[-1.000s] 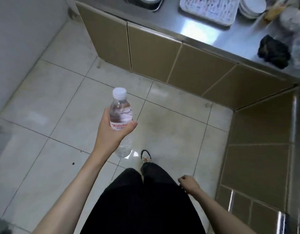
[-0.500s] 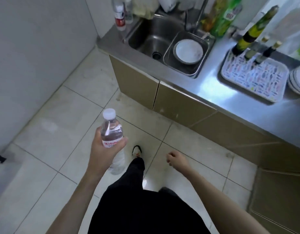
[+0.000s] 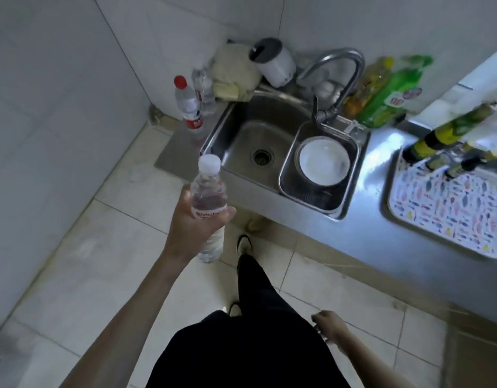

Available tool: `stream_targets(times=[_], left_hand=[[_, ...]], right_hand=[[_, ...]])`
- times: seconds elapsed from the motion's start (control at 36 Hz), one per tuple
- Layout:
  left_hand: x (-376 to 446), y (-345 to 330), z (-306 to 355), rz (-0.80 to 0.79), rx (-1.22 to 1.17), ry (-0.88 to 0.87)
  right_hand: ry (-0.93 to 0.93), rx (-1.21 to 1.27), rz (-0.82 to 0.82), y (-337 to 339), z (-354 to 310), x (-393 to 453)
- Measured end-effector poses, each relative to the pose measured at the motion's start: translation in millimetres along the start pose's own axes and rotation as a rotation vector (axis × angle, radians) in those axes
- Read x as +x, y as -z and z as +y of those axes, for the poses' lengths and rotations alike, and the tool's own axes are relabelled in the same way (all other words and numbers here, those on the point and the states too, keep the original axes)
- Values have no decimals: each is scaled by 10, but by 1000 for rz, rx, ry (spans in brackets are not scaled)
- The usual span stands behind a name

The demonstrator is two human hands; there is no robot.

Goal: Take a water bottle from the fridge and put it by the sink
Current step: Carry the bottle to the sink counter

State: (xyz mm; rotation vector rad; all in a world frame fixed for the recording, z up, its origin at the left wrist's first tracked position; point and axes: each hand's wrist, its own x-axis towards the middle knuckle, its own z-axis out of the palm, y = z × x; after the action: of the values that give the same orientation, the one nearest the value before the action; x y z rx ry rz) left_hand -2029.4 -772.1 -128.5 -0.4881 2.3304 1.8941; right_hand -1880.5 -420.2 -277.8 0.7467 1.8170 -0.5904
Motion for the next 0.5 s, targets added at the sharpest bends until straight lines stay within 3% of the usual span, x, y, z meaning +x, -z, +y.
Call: stream_targets(times=[0.17,0.31,0.39,0.5], left_hand=[[890,83,27,26,16,72],[1439,393,49,65,164,86],[1805,593,17,66,260,29],[2354,781,-158,59,529,-210]], right_hand=[[150,-70,21,493,-1389,192],[250,-97,-83,767,-2623,155],[347,-48,-90,849,-3218,36],[370,4,-107,844,-3741,98]])
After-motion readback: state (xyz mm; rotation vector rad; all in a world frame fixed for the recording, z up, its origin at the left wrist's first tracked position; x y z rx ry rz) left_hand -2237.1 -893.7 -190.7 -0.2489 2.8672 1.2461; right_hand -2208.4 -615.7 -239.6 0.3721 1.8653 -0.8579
